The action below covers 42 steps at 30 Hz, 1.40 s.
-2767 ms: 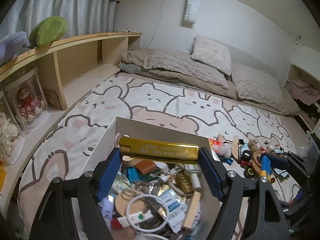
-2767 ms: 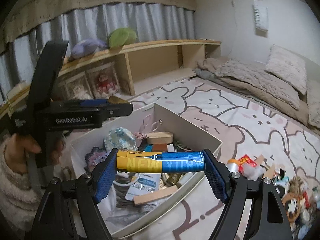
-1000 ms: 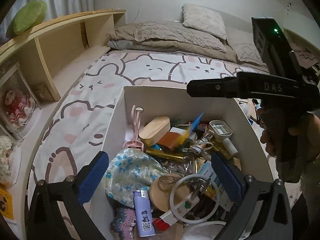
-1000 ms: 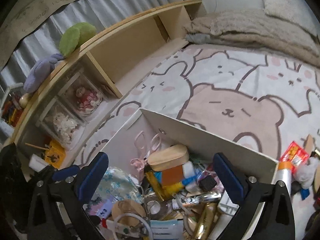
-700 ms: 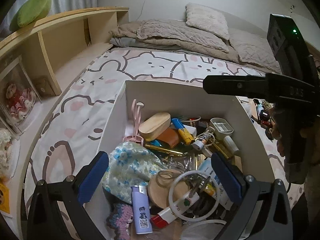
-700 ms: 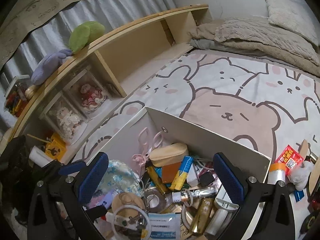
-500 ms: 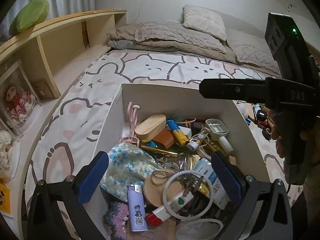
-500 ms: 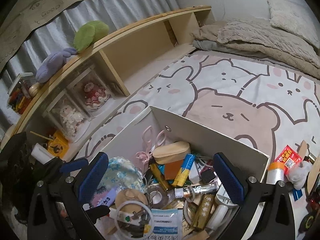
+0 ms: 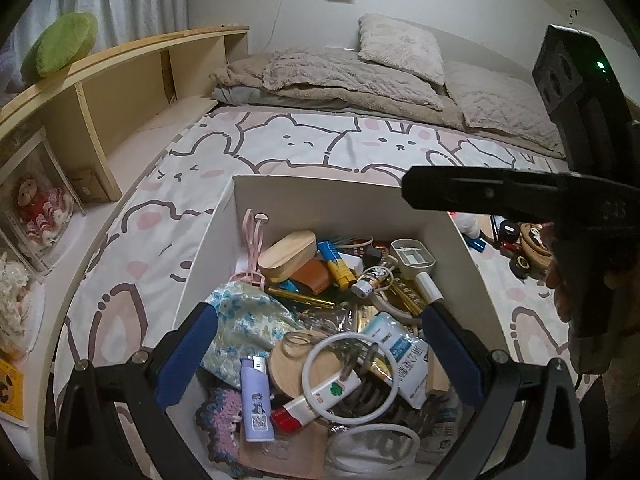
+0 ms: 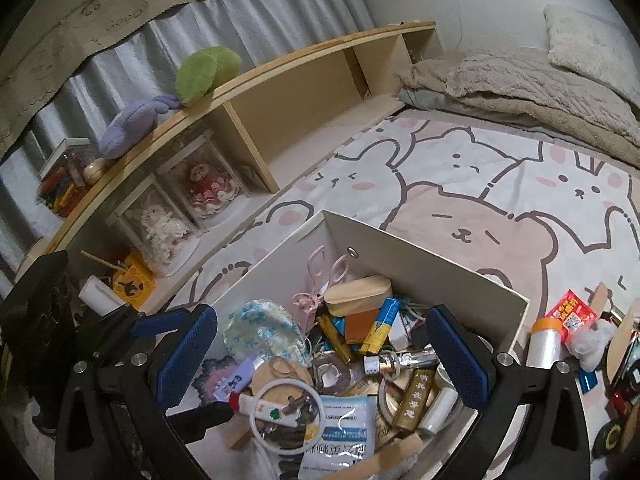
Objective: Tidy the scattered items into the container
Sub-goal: 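Withdraw both open tools from the box back toward the pile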
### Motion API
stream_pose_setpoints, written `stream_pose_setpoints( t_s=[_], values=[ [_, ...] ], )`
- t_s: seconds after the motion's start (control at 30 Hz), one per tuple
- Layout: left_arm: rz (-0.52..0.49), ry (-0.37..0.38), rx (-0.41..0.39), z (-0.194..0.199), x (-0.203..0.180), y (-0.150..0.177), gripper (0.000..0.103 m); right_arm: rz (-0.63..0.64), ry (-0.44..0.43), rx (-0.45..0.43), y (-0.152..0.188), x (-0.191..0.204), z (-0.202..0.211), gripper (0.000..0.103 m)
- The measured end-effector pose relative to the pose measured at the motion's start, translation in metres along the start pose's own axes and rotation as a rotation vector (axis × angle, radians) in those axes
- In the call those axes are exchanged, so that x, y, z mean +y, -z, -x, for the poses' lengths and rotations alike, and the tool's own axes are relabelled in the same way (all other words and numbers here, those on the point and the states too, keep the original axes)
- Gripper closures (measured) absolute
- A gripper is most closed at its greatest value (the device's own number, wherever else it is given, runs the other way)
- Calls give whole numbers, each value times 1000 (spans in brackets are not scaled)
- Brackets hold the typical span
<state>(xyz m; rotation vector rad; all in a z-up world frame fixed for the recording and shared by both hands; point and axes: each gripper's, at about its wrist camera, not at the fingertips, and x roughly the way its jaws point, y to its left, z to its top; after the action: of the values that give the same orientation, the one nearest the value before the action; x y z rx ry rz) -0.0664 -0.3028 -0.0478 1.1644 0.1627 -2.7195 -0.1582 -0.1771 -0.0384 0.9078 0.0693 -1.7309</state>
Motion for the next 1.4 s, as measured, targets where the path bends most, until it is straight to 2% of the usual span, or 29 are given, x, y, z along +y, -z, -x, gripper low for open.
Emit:
stream_pose_setpoints(
  t_s=[0.83,1.4],
  values=[
    [98,-41,-95,53,-26,10,0,124,93,-48,41,0,86,0],
    [85,-45,-182,107,-76,18,0,147,152,-115,75,-4,159,0]
  ],
)
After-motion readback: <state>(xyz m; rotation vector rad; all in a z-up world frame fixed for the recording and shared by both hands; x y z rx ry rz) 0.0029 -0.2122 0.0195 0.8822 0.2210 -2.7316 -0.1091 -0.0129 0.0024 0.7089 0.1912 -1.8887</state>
